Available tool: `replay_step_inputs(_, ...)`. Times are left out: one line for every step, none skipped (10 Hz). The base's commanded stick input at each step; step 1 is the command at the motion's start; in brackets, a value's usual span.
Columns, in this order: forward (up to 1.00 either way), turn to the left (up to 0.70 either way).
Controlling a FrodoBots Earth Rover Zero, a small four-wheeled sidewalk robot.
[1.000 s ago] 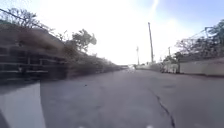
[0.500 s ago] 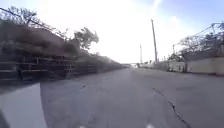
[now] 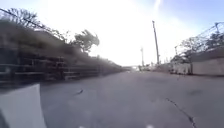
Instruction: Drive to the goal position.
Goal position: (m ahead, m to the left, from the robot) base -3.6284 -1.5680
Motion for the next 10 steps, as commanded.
replay_step_inputs(0.7,0.0)
replay_step_inputs(0.7,0.0)
replay_step_inputs(0.7,0.0)
replay_step_inputs(0.7,0.0)
replay_step_inputs(0.7,0.0)
replay_step_inputs(0.7,0.0)
replay_step_inputs(0.7,0.0)
replay_step_inputs(0.7,0.0)
replay_step_inputs(0.7,-0.27)
replay_step_inputs(0.7,-0.27)
